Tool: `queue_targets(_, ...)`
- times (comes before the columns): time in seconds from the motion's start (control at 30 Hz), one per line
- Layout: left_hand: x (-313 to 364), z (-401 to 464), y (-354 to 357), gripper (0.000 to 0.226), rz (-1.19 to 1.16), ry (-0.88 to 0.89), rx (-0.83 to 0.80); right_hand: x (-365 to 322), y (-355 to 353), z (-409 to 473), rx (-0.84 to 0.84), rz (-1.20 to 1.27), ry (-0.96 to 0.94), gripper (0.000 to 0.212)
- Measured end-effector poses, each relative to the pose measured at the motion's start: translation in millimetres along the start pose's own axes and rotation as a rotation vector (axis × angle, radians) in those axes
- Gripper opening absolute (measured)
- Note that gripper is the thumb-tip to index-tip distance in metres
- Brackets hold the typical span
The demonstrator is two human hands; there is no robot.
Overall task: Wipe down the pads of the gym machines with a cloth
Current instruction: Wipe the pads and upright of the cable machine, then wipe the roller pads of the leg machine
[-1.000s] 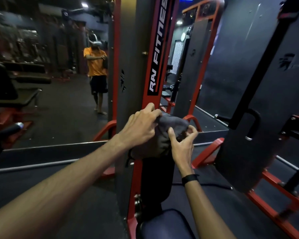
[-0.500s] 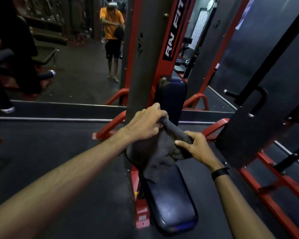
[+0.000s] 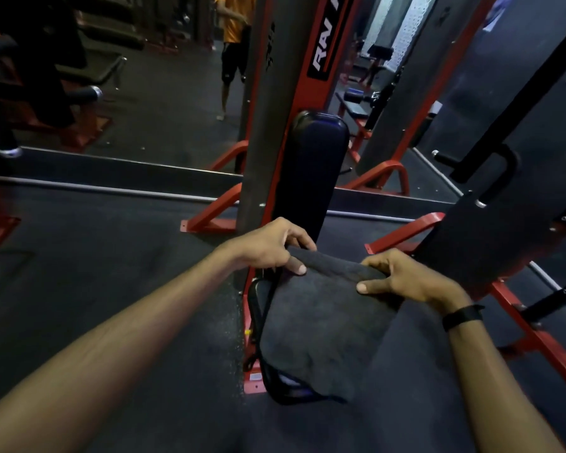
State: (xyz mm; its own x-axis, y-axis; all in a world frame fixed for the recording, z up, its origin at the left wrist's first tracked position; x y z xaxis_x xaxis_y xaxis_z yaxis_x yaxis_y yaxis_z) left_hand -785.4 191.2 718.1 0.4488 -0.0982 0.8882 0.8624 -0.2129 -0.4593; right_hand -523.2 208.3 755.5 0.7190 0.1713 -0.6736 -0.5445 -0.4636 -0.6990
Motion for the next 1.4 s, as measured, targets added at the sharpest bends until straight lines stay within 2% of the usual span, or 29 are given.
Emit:
queue_targets(0.1, -20, 13, 18, 0.067, 0.128, -0.12, 0.183, 29, 8, 40, 0.046, -0.117, -0.039, 0.019)
queue_targets(0.13, -29, 14, 27, 0.082, 0.206, -0.163, 0.259, 44, 16, 55, 0.065, -0.186, -0.046, 0.033)
queue_targets(0.2, -52, 13, 50, 0.107, 0.319, -0.324, 0.337, 76, 38, 76, 0.059, -0.321, -0.016, 0.073)
queue_targets(0.27, -70, 8, 83, 0.107, 0.318, -0.496, 0.357, 110, 55, 87, 0.02, -0.325, -0.003, 0.09)
queue_targets(0.4, -93, -13, 143, 0.097, 0.246, -0.674, 0.409, 145, 85, 92, -0.048, -0.325, -0.048, 0.086)
queue_targets(0.57, -115, -31, 206, 0.083, 0.177, -0.847, 0.512, 154, 118, 86, -0.128, -0.411, -0.116, 0.098)
queue_targets(0.67, -126, -30, 221, 0.073, 0.115, -0.93, 0.674, 153, 147, 95, -0.122, -0.438, -0.152, 0.107)
queue_targets(0.8, -156, -20, 242, 0.066, 0.051, -1.052, 0.868, 174, 206, 115, -0.144, -0.412, -0.025, 0.105)
queue_targets(0.87, -178, -12, 255, 0.065, 0.038, -1.116, 0.938, 198, 233, 117, -0.114, -0.449, 0.064, 0.106)
queue_targets(1.0, -204, 2, 271, 0.066, 0.083, -1.195, 1.069, 232, 251, 128, 0.045, -0.537, 0.007, 0.102)
queue_targets(1.2, -230, 18, 287, 0.08, 0.299, -1.256, 1.032, 245, 238, 194, 0.154, -0.544, -0.029, 0.091)
queue_targets(1.3, -243, 23, 289, 0.087, 0.393, -1.268, 1.006, 249, 239, 226, 0.208, -0.571, -0.053, 0.092)
queue_targets(1.4, -246, 24, 292, 0.085, 0.442, -1.304, 0.987, 250, 238, 254, 0.206, -0.588, -0.085, 0.095)
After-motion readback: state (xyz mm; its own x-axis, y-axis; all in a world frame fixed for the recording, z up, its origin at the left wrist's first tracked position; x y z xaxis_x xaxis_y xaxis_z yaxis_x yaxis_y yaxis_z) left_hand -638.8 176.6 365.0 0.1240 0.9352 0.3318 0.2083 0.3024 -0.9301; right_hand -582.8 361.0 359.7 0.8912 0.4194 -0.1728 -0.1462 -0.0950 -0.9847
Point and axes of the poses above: each hand's wrist, its own z-axis towards the middle knuckle, its own y-axis out of the palm, x = y × z, the point moved 2 cm from there along z, towards the middle knuckle, and after that the axes turned 9 degrees about x, right-handed, at the moved point
